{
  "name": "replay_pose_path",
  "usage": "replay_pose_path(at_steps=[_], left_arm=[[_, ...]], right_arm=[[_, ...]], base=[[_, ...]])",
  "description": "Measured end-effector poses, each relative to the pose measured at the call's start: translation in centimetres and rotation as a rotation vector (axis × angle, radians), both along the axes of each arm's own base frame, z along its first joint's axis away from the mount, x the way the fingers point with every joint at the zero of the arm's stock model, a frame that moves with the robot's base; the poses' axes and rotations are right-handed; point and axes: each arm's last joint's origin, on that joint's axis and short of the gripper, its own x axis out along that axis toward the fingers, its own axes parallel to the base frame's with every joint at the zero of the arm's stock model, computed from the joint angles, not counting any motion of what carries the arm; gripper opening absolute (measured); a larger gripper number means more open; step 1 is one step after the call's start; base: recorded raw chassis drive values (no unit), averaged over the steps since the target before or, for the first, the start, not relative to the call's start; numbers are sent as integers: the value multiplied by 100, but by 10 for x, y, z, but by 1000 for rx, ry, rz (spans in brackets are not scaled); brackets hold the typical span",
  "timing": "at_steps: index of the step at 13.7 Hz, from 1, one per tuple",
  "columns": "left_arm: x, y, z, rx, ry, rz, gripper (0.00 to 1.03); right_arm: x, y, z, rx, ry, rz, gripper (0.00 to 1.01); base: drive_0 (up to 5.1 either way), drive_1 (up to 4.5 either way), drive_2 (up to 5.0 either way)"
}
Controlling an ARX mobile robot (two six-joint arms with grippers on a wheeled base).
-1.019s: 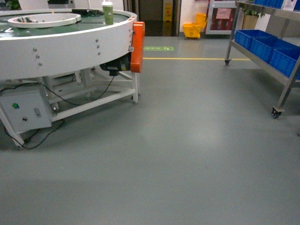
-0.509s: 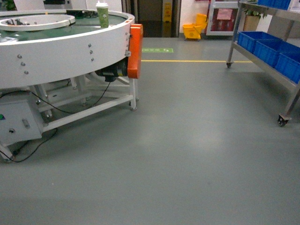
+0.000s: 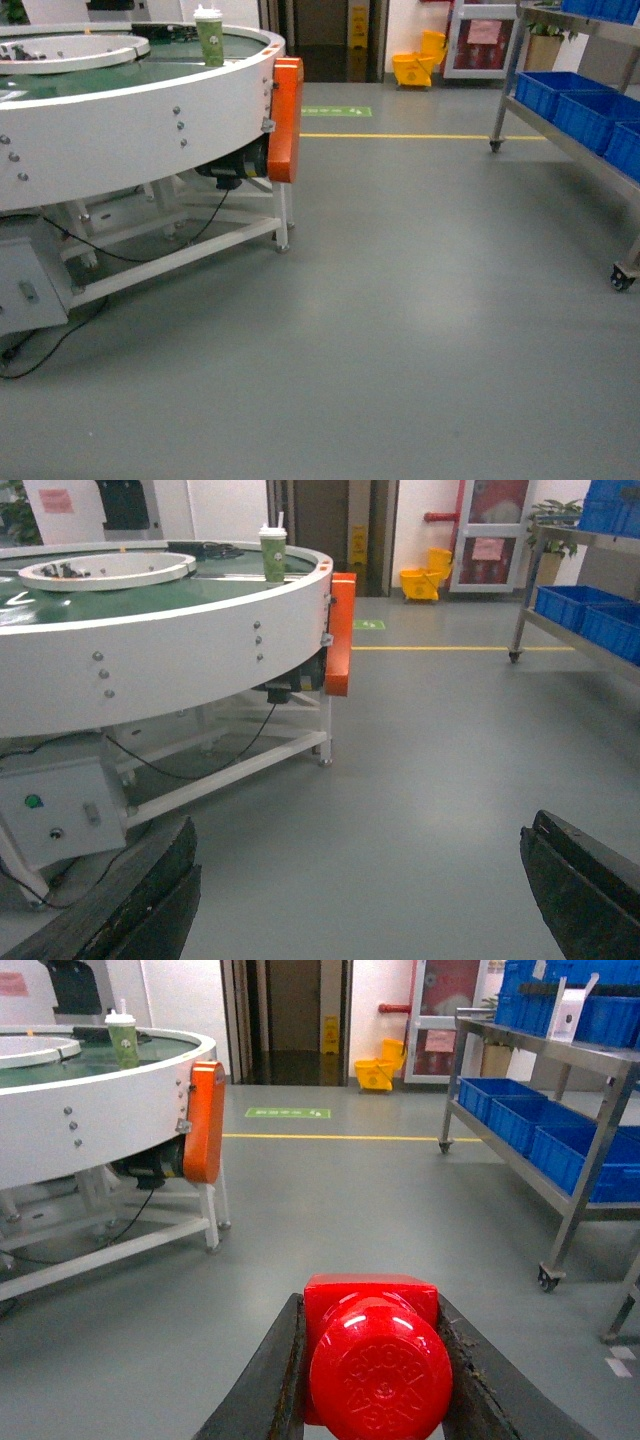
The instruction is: Pick red block from blue box to shelf
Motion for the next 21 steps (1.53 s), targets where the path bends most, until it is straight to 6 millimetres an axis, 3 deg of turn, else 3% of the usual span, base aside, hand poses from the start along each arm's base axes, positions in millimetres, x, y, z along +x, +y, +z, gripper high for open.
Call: replay_pose_path(at_steps=[21], left_arm=[[0,0,0,0,-3,0,98]], right_arm=[[0,0,0,0,-1,0,28]], base=[[-1,415,-416]])
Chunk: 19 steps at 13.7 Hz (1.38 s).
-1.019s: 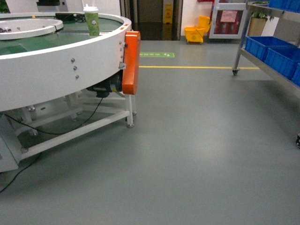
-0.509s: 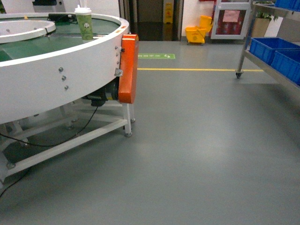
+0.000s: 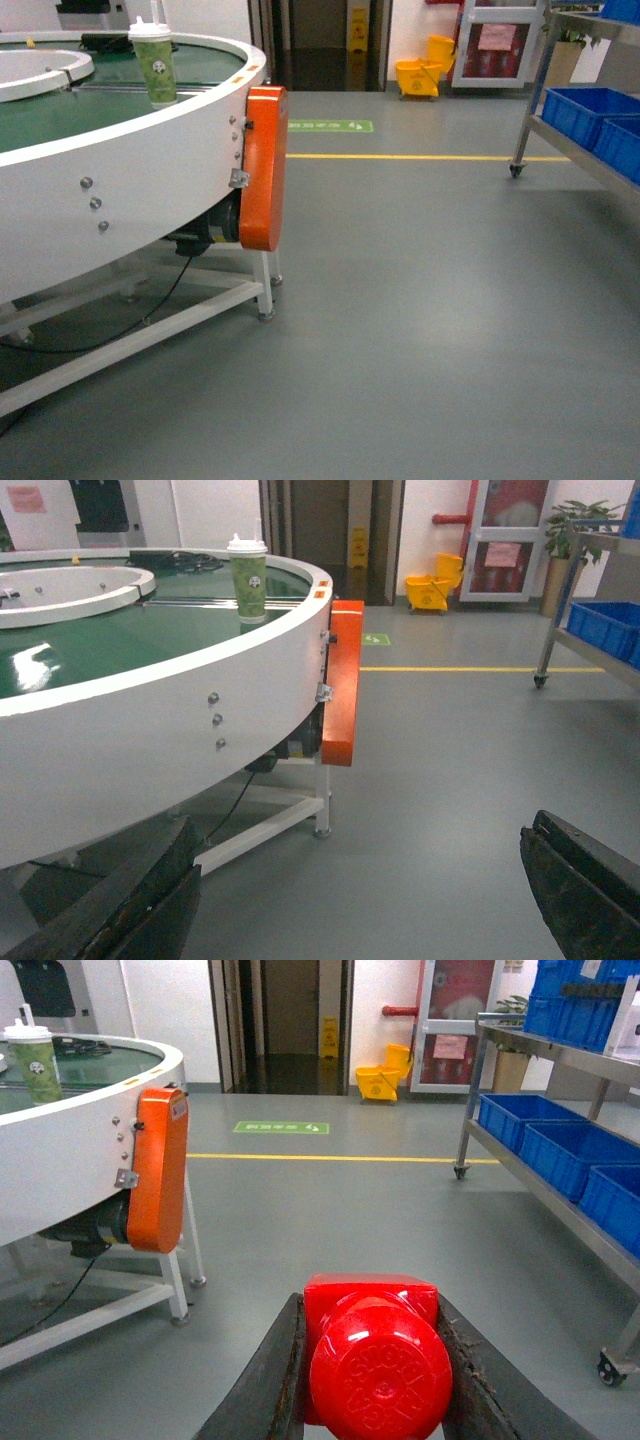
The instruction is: Pick red block from blue box to shelf
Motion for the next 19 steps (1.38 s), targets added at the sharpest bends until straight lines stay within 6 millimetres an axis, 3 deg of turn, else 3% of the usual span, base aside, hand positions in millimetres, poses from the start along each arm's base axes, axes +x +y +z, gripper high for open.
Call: replay_pose_path(at_steps=[2,19], left_arm=[[0,0,0,0,0,0,98],[0,0,0,0,0,2,98]], right_arm=[[0,0,0,0,0,0,28],[0,0,0,0,-1,0,28]], base=[[3,216,-209],[-146,-146,-146]])
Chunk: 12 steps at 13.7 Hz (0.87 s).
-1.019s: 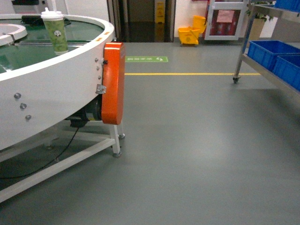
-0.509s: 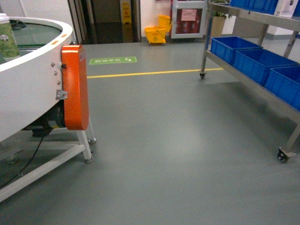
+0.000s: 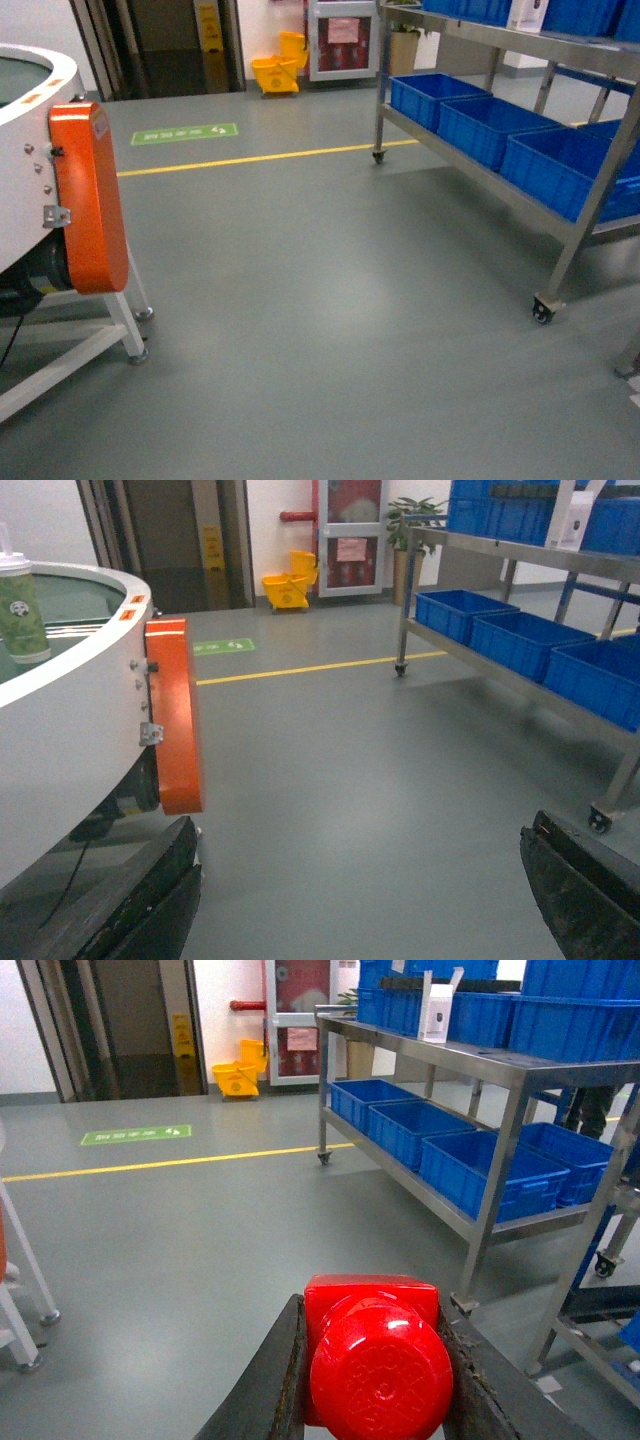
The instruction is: Pick red block from blue box to shelf
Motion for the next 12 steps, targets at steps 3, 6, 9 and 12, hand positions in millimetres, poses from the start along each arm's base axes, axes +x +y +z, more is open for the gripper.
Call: replay_pose_path(at_steps=[3,6,9,12], left_arm=[[0,0,0,0,0,0,98],[0,0,0,0,0,0,98],[0,0,0,0,0,0,98],[0,0,0,0,0,0,98]], right_arm=[[0,0,0,0,0,0,28],[0,0,0,0,0,0,28],[0,0,0,0,0,0,28],[0,0,0,0,0,0,28]], base=[[-147,-147,-147],[-144,-144,-144],[-147,-147,-147],[-143,-143,-143]])
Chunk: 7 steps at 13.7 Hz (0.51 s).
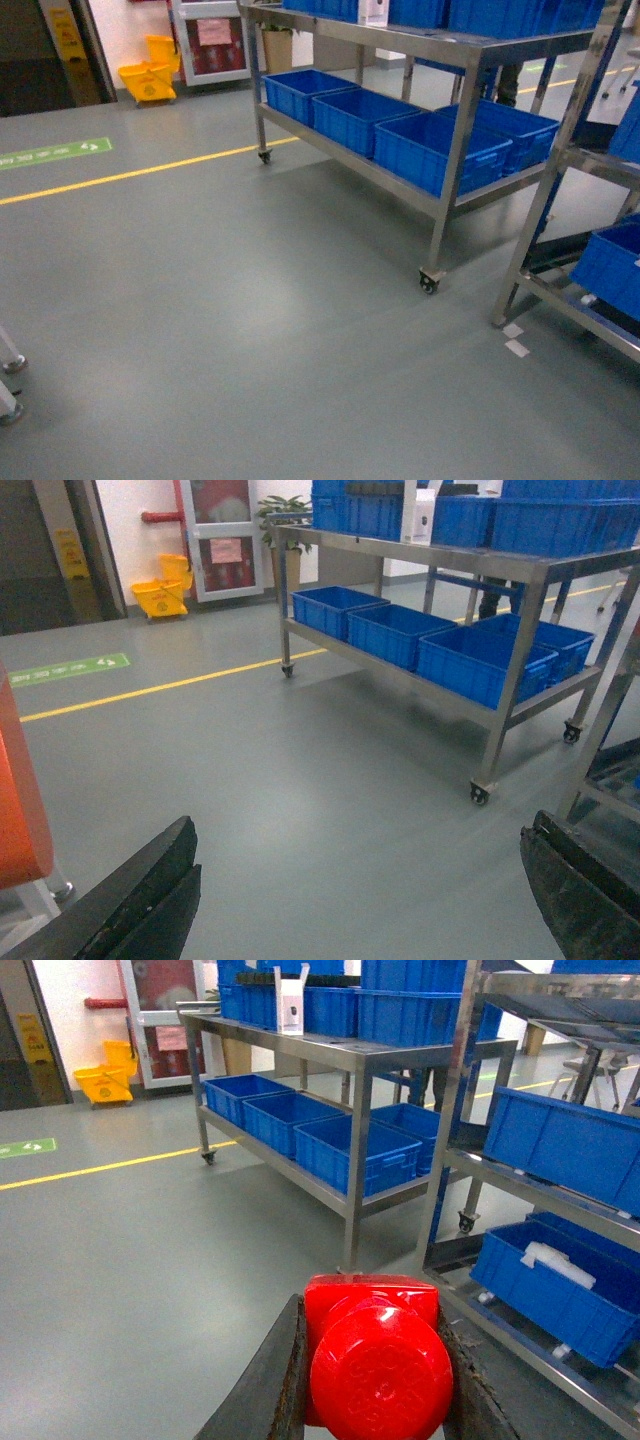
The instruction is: Pick red block from blue box to shelf
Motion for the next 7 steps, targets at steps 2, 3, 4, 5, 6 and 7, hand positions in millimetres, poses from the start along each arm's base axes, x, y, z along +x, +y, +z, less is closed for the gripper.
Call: replay_pose_path(at_steps=[2,3,4,5,6,7], left_arm=[[0,0,0,0,0,0,98],[0,0,0,0,0,0,98],[0,0,0,0,0,0,98],[0,0,0,0,0,0,98],[0,0,0,0,0,0,98],[0,0,0,0,0,0,98]], right_arm=[[0,0,0,0,0,0,28],[0,0,0,0,0,0,28],[0,0,0,0,0,0,28],[0,0,0,0,0,0,28],[0,0,0,0,1,0,28],[0,0,0,0,0,0,28]], base=[[-154,-154,-154],[-151,-151,-151],[-142,-142,-142],[-138,-138,-138],[-166,-166,-166],[-145,-145,-145]])
